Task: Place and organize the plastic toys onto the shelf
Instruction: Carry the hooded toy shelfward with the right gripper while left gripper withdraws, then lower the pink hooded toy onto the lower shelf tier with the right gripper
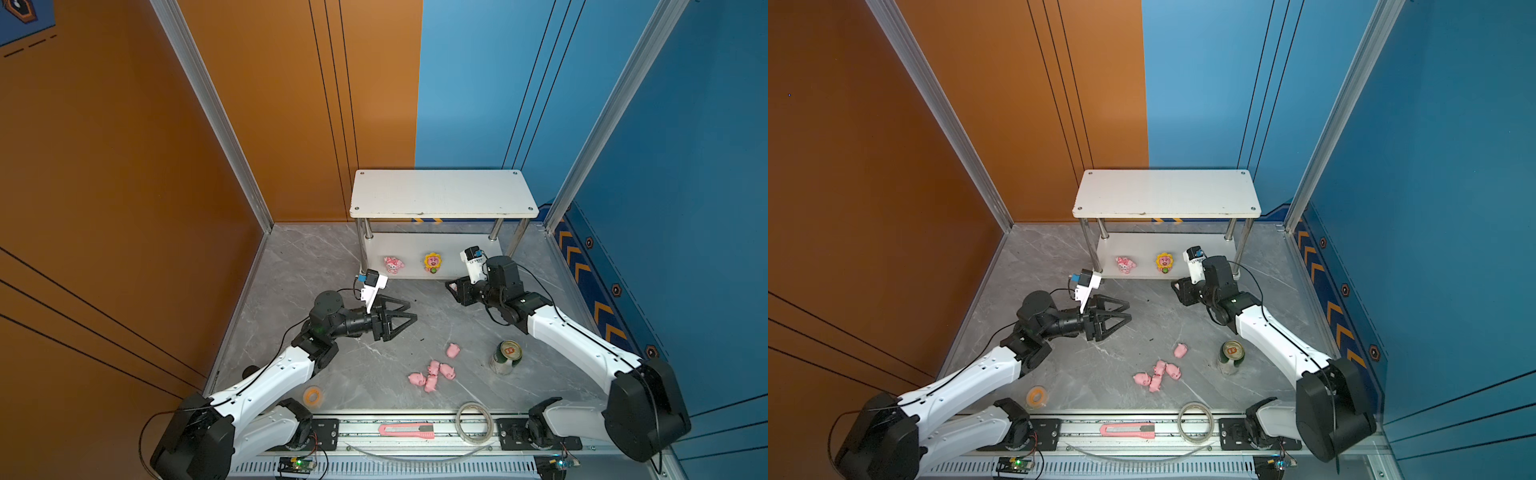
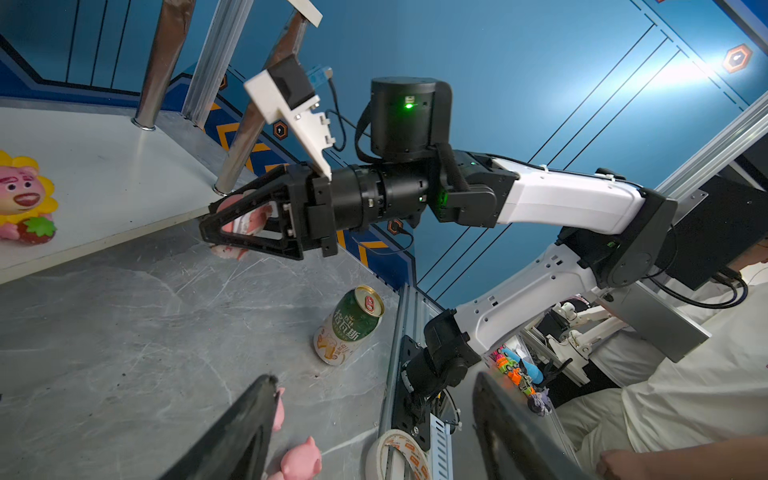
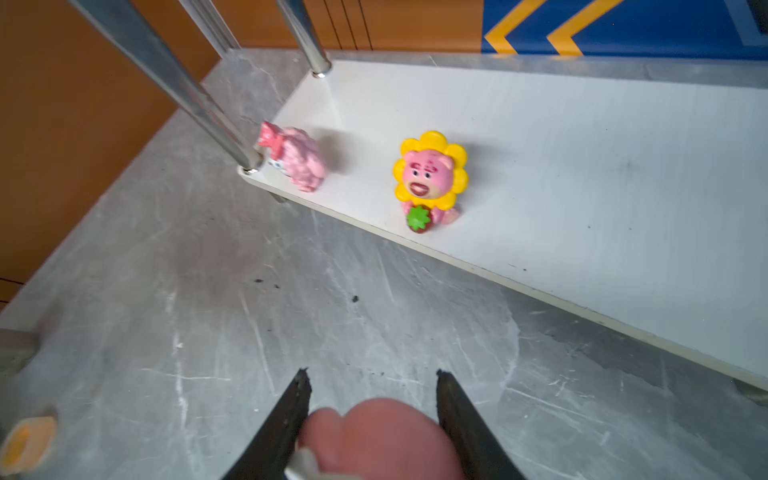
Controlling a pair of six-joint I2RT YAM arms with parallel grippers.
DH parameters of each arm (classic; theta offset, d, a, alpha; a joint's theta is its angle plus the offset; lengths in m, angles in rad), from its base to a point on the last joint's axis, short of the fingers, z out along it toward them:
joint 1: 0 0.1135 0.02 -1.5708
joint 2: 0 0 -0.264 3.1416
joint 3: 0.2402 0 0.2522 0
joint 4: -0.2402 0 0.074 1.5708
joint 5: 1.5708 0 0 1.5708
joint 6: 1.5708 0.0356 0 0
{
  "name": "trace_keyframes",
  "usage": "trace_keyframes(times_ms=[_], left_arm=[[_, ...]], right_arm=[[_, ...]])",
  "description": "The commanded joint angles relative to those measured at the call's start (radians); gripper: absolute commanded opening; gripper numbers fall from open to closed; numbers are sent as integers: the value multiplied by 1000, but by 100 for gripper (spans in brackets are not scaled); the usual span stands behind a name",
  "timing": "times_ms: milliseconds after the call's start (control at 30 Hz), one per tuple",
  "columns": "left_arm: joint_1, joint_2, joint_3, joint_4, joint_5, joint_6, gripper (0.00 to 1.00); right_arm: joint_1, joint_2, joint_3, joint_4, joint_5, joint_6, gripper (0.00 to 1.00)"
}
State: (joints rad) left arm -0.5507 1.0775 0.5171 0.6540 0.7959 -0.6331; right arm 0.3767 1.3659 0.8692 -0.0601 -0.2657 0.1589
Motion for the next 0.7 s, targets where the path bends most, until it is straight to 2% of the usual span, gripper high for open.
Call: trace_keyframes(times_ms=[0,133,333,500,667], left_arm=[[7,15,-2,-13,-3,23,75],[9,29,-2,-13,0,27,74],[15,69,8,-10,12,28,73],[22,111,19,7,28,14,72],[25,145,35,21,35,7,70]], right_arm=[[-57,87,40,90,-6,-80,2],[-105,183,92,128,-62,-114,3],[-194,332,209,120,-250,-134,4],[-247,434,297,92,-362,-167,5],[-255,467,327,77,-378,-237,4]])
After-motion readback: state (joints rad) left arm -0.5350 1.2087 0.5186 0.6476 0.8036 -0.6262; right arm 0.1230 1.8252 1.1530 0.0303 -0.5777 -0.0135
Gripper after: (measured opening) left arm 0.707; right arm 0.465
